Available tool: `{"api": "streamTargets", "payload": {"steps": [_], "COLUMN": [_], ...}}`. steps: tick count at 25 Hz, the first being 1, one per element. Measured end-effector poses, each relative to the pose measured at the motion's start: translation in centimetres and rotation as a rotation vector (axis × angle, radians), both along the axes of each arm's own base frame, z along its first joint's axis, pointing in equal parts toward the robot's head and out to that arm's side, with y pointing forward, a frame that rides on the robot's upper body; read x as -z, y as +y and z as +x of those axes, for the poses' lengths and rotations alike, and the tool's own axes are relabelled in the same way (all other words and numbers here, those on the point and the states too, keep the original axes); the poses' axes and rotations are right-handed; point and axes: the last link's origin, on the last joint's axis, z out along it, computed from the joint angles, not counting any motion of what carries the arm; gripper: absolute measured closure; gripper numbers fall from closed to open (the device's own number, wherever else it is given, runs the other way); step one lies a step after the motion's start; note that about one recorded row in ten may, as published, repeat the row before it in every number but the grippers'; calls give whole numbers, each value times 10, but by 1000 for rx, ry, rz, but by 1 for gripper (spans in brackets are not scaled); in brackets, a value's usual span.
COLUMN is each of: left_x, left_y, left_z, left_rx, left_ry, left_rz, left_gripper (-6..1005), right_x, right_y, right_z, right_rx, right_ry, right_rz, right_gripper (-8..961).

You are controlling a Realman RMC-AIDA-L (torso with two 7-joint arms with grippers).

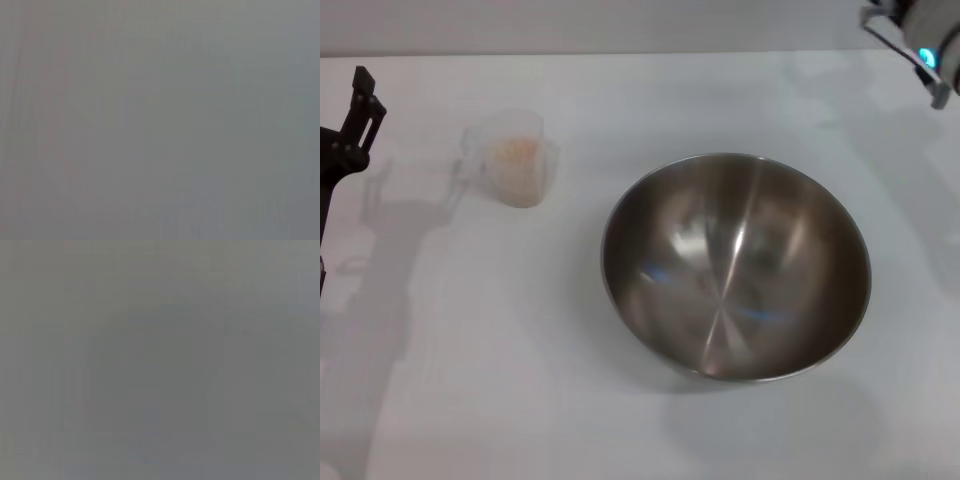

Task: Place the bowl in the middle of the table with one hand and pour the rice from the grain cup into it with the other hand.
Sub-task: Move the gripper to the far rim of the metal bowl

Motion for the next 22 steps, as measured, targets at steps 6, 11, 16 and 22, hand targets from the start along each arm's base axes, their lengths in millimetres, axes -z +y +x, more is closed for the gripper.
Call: {"api": "streamTargets", "payload": {"steps": [6,11,16,22], "left_x": [-3,-5,-7,-8], "left_y": [0,0,2,2], "left_z": [-1,-1,-1,-2], "left_rx": [1,3,-1,0], "left_ry": [-1,0,5,10], "left_rz": [12,21,32,33], "left_gripper": [127,127,127,127], "right_x": [-9,-29,-42,-29], "right_y": [-18,-45,-59,-62], "right_z": [-44,-61,-67,-52], "right_rx": [104,249,336,410], "right_ry": [-145,-275,-302,-325], "right_rz": [-234,-512,-675,-801], "right_gripper": [152,153,153,153]}}
